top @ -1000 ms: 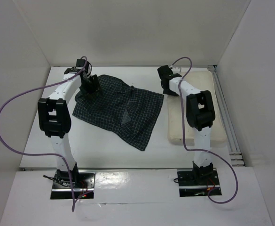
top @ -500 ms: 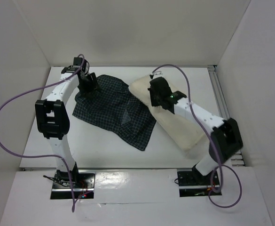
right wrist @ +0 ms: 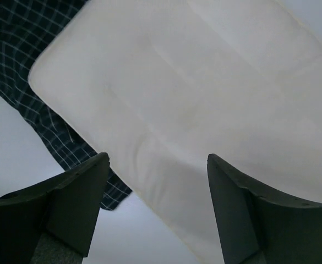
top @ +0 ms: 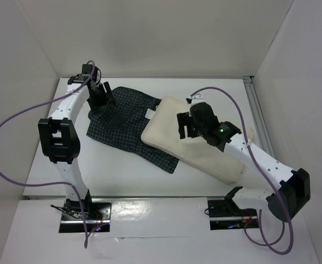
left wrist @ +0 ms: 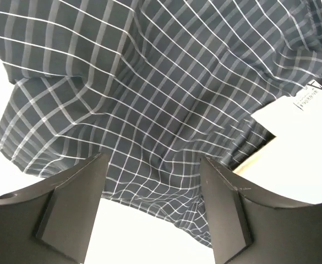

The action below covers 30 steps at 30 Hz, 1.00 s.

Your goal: Put the pillow into the pillowcase

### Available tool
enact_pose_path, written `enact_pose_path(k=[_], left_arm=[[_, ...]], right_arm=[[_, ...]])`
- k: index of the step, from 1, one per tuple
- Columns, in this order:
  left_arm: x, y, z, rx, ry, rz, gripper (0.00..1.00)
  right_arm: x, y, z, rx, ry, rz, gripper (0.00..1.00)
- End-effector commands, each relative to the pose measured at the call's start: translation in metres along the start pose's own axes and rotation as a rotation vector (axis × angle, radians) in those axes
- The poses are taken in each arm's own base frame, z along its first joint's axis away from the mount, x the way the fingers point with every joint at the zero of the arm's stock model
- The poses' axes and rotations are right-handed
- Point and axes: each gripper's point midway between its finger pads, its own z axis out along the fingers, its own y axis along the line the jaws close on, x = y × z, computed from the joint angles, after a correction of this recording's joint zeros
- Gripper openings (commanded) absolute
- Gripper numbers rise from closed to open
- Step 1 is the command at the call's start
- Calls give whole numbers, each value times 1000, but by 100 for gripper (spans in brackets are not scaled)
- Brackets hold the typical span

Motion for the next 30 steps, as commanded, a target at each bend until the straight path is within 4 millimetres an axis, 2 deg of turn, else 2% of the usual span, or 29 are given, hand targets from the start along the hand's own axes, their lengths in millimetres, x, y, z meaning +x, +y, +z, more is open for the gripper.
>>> enact_pose_path(k=[1, 2, 3, 4, 5, 6, 7, 8, 9, 10, 11, 12, 13, 14, 15, 17, 18, 19, 21, 22, 24, 25, 26, 27, 28, 29, 30], left_arm=[[-18, 13, -20, -96, -81, 21, 82], [-23, 18, -23, -131, -102, 21, 82], [-33, 25, -31, -161, -145, 11, 82], [-39, 35, -33, -197, -163, 0, 82], [-43, 52, -27, -266, -174, -11, 82], [-50, 59, -27, -294, -180, -32, 82], [-54, 77, -24, -324, -158, -64, 82], [-50, 90, -4, -359, -101, -85, 82], [-54, 95, -1, -369, -91, -96, 82], [-54, 108, 5, -387, -76, -118, 82], [-49, 109, 15, -354, -36, -133, 83], [-51, 110, 23, -330, -26, -145, 83], [-44, 111, 36, -323, 13, -148, 83], [-51, 115, 43, -318, -6, -146, 82], [-54, 109, 45, -281, -12, -138, 82], [-47, 111, 63, -271, 26, -131, 82], [-45, 108, 68, -250, 41, -122, 82], [-48, 108, 72, -248, 39, -122, 82], [-41, 110, 87, -239, 77, -127, 79], [-47, 105, 88, -217, 67, -126, 74], [-53, 96, 91, -176, 63, -127, 62], [-64, 90, 85, -155, 34, -123, 53], [-68, 88, 83, -149, 21, -121, 30], [-72, 84, 81, -136, 12, -119, 19], [-81, 80, 70, -124, -18, -103, 5], [-91, 76, 58, -124, -50, -98, 0], [-99, 73, 48, -125, -81, -95, 0]], right_arm=[[-52, 10, 2, -5, -114, 33, 77], [-60, 16, 7, -23, -121, 35, 77], [-84, 31, 6, -81, -153, 41, 77], [-80, 41, 33, -86, -96, 42, 77], [-82, 55, 42, -118, -71, 28, 77], [-84, 68, 51, -152, -47, 6, 81], [-108, 90, 50, -179, -81, -6, 86], [-84, 95, 81, -137, 22, -46, 93], [-84, 93, 92, -76, 39, -63, 97], [-88, 100, 112, -42, 59, -65, 100], [-77, 100, 117, -12, 109, -66, 100], [-74, 99, 124, 7, 125, -63, 100], [-75, 101, 129, 9, 131, -65, 100], [-65, 101, 140, 20, 158, -58, 100], [-61, 104, 142, 31, 162, -49, 100], [-41, 97, 147, 59, 205, -42, 100], [-37, 98, 151, 60, 201, -20, 100], [-22, 94, 155, 71, 227, -19, 100], [-12, 97, 160, 54, 240, 4, 97], [-1, 99, 162, 35, 267, 3, 94], [10, 99, 166, 32, 288, 9, 67], [14, 98, 166, 35, 296, 7, 51], [19, 94, 167, 54, 305, 13, 32], [19, 94, 166, 51, 298, 15, 0], [19, 90, 162, 65, 293, 13, 0], [27, 83, 160, 87, 297, 6, 0], [16, 83, 147, 71, 259, 18, 0]])
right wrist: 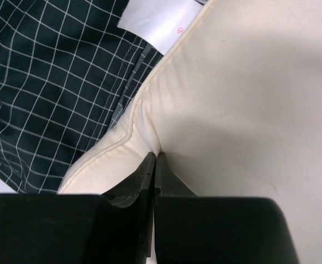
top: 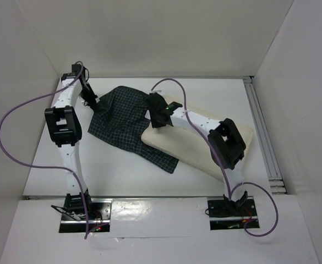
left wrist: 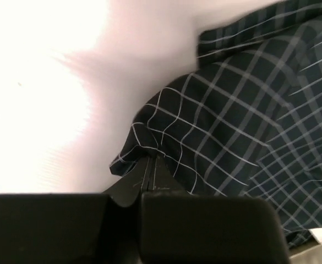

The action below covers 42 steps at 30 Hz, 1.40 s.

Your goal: Put the pillow into the pillowcase

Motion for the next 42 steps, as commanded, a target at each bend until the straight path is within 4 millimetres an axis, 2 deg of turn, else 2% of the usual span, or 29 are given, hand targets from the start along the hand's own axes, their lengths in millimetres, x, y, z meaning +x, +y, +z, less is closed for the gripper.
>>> enact_pose_path(k=[1, 2, 3, 4, 5, 6, 7, 11, 12, 13, 14, 16, 17, 18, 19, 20, 21, 23, 26, 27, 28, 30, 31, 32, 35, 36, 38, 41, 42], left_arm=[[-41, -17, -67, 64, -169, 15, 0], [-48, -19, -80, 72, -209, 15, 0], [-56, -18, -93, 65, -252, 13, 0], [-59, -18, -103, 63, -281, 12, 0], [-62, -17, -113, 60, -309, 24, 0], [-70, -18, -136, 70, -365, 21, 0], [-75, -15, -144, 53, -398, 42, 0], [-102, -7, -177, -10, -533, 62, 0], [-109, -7, -173, -20, -548, 57, 0], [-111, -7, -158, -31, -530, 70, 0], [-118, -10, -159, -26, -548, 78, 0], [-119, -15, -144, -5, -522, 87, 14], [-113, -21, -132, 3, -490, 99, 29], [-110, -21, -130, 9, -474, 103, 60], [-104, -27, -129, 12, -461, 115, 74], [-102, -24, -125, -5, -454, 113, 86], [-94, -26, -131, -13, -450, 135, 98], [-88, -27, -138, -30, -455, 152, 100], [-66, -35, -151, -29, -441, 182, 100], [-54, -31, -146, -49, -409, 192, 99], [-48, -35, -158, -36, -419, 187, 97], [-24, -51, -156, -3, -381, 215, 88], [-9, -53, -143, -13, -337, 237, 85], [8, -72, -143, 15, -321, 281, 83], [50, -95, -123, 37, -227, 354, 79], [68, -112, -112, 35, -203, 377, 80], [93, -130, -102, 29, -173, 425, 86], [124, -152, -87, 44, -123, 444, 93], [127, -156, -84, 31, -138, 459, 93]], right_arm=[[13, -12, -26, 9, -4, 16, 0], [27, -19, -30, 32, 2, 3, 0], [18, -20, -49, 11, -43, 17, 0], [16, -22, -57, 1, -66, 13, 0], [18, -25, -64, -5, -79, 7, 0], [25, -30, -76, -19, -83, 9, 0], [26, -34, -83, -22, -91, -2, 0], [55, -43, -103, -44, -48, -33, 0], [54, -42, -113, -71, -62, -37, 0], [58, -38, -117, -96, -65, -52, 0], [67, -35, -118, -133, -47, -55, 0], [62, -31, -123, -159, -75, -47, 0], [63, -28, -124, -176, -68, -49, 0], [64, -24, -122, -193, -60, -41, 0], [69, -22, -117, -198, -36, -45, 0], [64, -18, -119, -214, -48, -33, 0], [66, -12, -116, -229, -41, -41, 0], [62, -8, -117, -246, -56, -38, 0], [58, -3, -114, -259, -60, -28, 0], [56, -4, -115, -249, -64, -27, 0], [50, -3, -118, -254, -78, -36, 0], [46, -1, -120, -258, -88, -35, 0], [39, -2, -124, -256, -111, -39, 0], [39, -2, -124, -256, -111, -39, 0], [31, -1, -128, -256, -132, -34, 0], [31, -1, -128, -255, -134, -43, 0], [30, -3, -128, -244, -138, -42, 0], [26, -3, -129, -239, -150, -39, 0], [24, -3, -132, -243, -158, -37, 0]])
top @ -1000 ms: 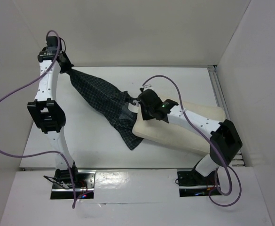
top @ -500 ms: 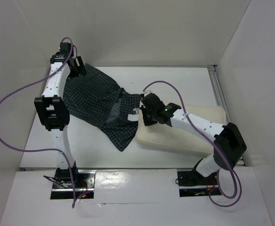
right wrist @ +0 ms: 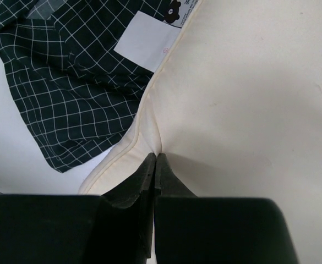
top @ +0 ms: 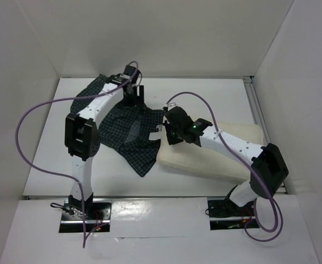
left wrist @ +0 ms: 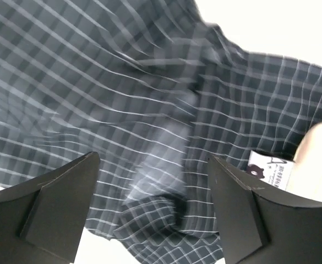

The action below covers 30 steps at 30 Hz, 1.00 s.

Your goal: Put the pillow into the pillowcase

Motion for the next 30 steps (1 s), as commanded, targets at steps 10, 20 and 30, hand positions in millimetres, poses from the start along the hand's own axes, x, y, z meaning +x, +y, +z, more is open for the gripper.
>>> enact_pose_path(k=[10, 20, 30], left_arm=[[55, -11, 54, -159, 75, 39, 86], [81, 10, 79, -226, 119, 7, 79], [79, 28, 79, -277, 101, -30, 59]], right_arm=[[-34, 8, -26, -24, -150, 8, 0], [-34, 8, -26, -24, -150, 8, 0], [-31, 4, -28, -15, -153, 9, 0]])
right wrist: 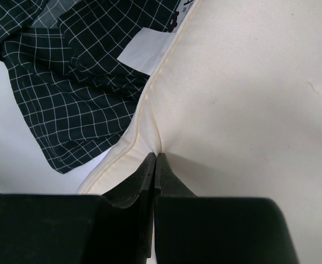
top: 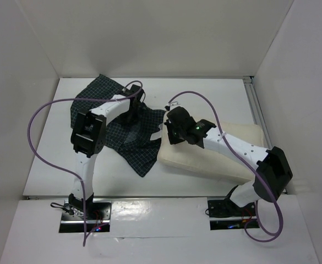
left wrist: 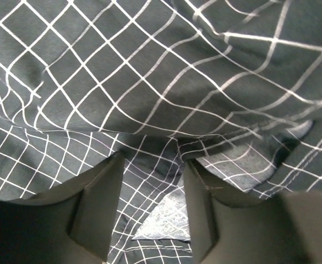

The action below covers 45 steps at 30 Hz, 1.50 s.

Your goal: Put the pillow into the pillowcase

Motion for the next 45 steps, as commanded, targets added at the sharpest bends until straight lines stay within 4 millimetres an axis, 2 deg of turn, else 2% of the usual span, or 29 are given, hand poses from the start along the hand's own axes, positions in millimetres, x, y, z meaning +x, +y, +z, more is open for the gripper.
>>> enact_pose_path(k=[1, 3, 5, 8, 9, 11, 12, 16, 20, 24, 26, 30, 33, 34, 36, 39, 40, 41, 43, 45], left_arm=[[-7, 7, -4, -24, -31, -41, 56], [-8, 13, -4, -36, -34, -49, 55], [-8, 13, -4, -36, -34, -49, 49], [-12, 15, -6, -41, -46, -43, 36], [-11, 14, -4, -46, -37, -39, 28], [-15, 13, -5, -45, -40, -41, 21], [-13, 14, -6, -49, -32, -37, 14], [-18, 14, -10, -28, -38, -53, 0], [-25, 14, -29, 12, -58, -55, 0], [-34, 11, -56, 88, -91, -43, 0], [-34, 10, -66, 121, -91, -31, 0], [-26, 10, -75, 149, -61, 1, 0], [-22, 6, -81, 194, -45, 23, 0], [-24, 6, -85, 199, -55, 20, 0], [-21, 6, -86, 204, -42, 36, 0], [-15, 9, -86, 216, -9, 35, 0], [-12, 8, -87, 220, 4, 38, 0], [-13, 9, -90, 224, -3, 27, 0], [-9, 10, -95, 227, 13, 21, 0], [-12, 20, -100, 254, 15, -11, 0]], right_arm=[[-26, 8, -17, -30, -112, 11, 0], [-26, 8, -17, -30, -112, 11, 0], [-26, 9, -17, -38, -109, 10, 0], [-24, 9, -14, -35, -101, 9, 0], [-24, 9, -14, -35, -101, 9, 0], [-24, 8, -14, -34, -101, -1, 0], [-27, 10, -16, -38, -109, 1, 0], [-30, 8, -18, -32, -121, 3, 0], [-30, 8, -18, -32, -121, 3, 0], [-30, 8, -18, -32, -121, 3, 0], [-36, 11, -20, -39, -138, 6, 0], [-55, 17, -34, -68, -190, -3, 0], [-83, 25, -47, -93, -266, -23, 0], [-97, 30, -57, -114, -299, -29, 0], [-111, 41, -55, -149, -323, -64, 0], [-130, 67, -54, -257, -345, -98, 0], [-128, 83, -55, -325, -336, -115, 0], [-122, 95, -47, -359, -314, -130, 0], [-119, 115, -45, -437, -310, -152, 0], [-104, 130, -31, -477, -267, -174, 0]])
